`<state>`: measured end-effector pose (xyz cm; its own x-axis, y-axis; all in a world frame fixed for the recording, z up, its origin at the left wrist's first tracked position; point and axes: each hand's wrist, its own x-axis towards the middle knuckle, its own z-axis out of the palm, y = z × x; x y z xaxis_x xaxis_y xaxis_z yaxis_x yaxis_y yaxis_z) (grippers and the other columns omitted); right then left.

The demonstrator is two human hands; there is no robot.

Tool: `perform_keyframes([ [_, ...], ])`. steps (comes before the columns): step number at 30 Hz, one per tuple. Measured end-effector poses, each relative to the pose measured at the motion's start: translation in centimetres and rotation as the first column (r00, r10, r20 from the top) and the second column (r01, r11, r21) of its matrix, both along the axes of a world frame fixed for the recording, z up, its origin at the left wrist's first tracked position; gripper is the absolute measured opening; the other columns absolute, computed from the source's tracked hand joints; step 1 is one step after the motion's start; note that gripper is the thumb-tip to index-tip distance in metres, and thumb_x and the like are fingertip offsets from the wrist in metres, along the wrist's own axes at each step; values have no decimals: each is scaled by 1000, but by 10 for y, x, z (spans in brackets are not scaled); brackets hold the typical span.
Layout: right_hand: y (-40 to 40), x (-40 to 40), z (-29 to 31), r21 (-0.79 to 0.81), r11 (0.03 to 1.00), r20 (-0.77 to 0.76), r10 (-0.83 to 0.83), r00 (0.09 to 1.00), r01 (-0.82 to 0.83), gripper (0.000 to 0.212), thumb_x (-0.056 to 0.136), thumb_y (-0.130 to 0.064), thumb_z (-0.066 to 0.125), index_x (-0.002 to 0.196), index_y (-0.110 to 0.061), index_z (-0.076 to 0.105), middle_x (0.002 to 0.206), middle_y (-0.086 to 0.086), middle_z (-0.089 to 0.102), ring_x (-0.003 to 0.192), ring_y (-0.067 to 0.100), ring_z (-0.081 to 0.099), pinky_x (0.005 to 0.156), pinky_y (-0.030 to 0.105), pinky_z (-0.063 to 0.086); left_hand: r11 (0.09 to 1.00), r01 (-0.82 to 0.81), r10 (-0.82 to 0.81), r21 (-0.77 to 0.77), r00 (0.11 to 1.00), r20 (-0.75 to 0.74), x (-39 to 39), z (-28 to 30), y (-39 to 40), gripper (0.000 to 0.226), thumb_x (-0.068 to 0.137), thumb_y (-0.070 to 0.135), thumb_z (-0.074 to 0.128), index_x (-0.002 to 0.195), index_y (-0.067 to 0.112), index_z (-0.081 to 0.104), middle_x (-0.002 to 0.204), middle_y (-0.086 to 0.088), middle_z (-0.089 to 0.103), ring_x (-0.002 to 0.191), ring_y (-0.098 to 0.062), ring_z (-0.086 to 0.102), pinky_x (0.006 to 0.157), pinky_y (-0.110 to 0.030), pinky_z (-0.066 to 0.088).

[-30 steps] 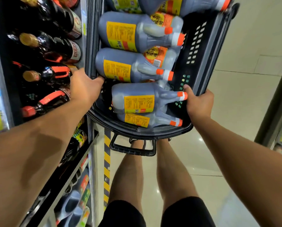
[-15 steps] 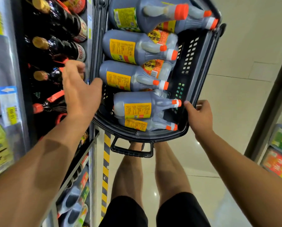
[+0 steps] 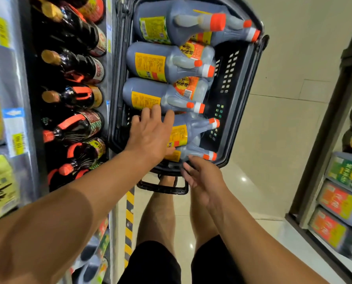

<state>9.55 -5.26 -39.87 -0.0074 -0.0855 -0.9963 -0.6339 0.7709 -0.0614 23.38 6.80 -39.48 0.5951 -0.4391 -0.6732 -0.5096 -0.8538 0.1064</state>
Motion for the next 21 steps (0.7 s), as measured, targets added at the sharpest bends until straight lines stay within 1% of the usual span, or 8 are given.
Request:
perform_keyframes([
  [3, 6, 11, -11, 24, 1000, 7, -16, 1000, 16, 21, 98, -11, 70, 117, -18, 74, 109, -3, 81, 112, 10, 69, 97, 34, 56, 994, -106, 104, -24, 991, -81, 1, 6, 2, 92, 73, 67, 82, 136, 13, 43, 131, -13, 44, 121, -37, 48, 93, -49, 48],
  [5, 8, 16, -14, 25, 1000, 27, -13, 1000, 12, 19, 98, -10, 70, 114, -20, 74, 100, -7, 83, 106, 7, 71, 96, 32, 53, 976, -212, 205, -41, 969, -136, 3, 10, 7, 89, 71, 67, 82, 132, 14, 45, 128, -12, 43, 121, -37, 48, 89, -48, 49],
  [9, 16, 26, -20, -43, 998, 71, -41, 997, 44, 25, 93, 13, 60, 101, -11, 66, 71, 6, 73, 59, 17, 70, 46, 21, 51, 888, -438, 401, -138, 886, -232, -9, 18, 33, 81, 67, 63, 85, 125, 19, 51, 118, -7, 46, 109, -35, 57, 81, -42, 50],
  [11, 26, 29, -22, -99, 994, 89, -29, 996, 38, 37, 89, 16, 61, 107, -17, 58, 80, 11, 70, 57, 16, 65, 44, 20, 48, 810, -565, 508, -156, 809, -294, -20, 26, 49, 78, 67, 60, 88, 127, 23, 54, 116, -2, 49, 101, -27, 59, 77, -37, 47],
  [13, 43, 33, -27, -133, 990, 142, -25, 990, 44, 45, 81, 8, 72, 111, -22, 58, 95, 13, 70, 66, 17, 66, 55, 26, 52, 681, -717, 629, -148, 676, -384, -32, 34, 66, 76, 62, 63, 85, 124, 28, 58, 111, 3, 53, 97, -20, 60, 77, -35, 46],
  [15, 63, 38, -32, -171, 985, 156, -11, 988, 38, 50, 70, -1, 82, 112, -22, 65, 103, 14, 74, 85, 28, 68, 70, 41, 56, 463, -876, 738, -138, 467, -486, -45, 39, 82, 69, 57, 67, 79, 113, 32, 61, 105, 4, 64, 94, -19, 66, 81, -42, 56],
  [18, 87, 39, -60, -125, 982, 117, -124, 985, 138, 87, 59, -18, 100, 135, -23, 59, 123, 15, 77, 111, 40, 74, 91, 67, 59, 149, -984, 800, -96, 177, -573, -62, 46, 101, 67, 58, 66, 78, 115, 34, 65, 101, 4, 78, 92, -18, 76, 87, -51, 62],
  [21, 94, 60, -50, -195, 956, 90, -203, 975, 217, 89, 61, -23, 101, 138, -22, 58, 123, 12, 78, 109, 37, 77, 85, 62, 63, -100, -991, 752, -88, -17, -659, -76, 58, 110, 68, 65, 62, 78, 126, 34, 66, 112, 3, 80, 101, -19, 79, 88, -45, 64],
])
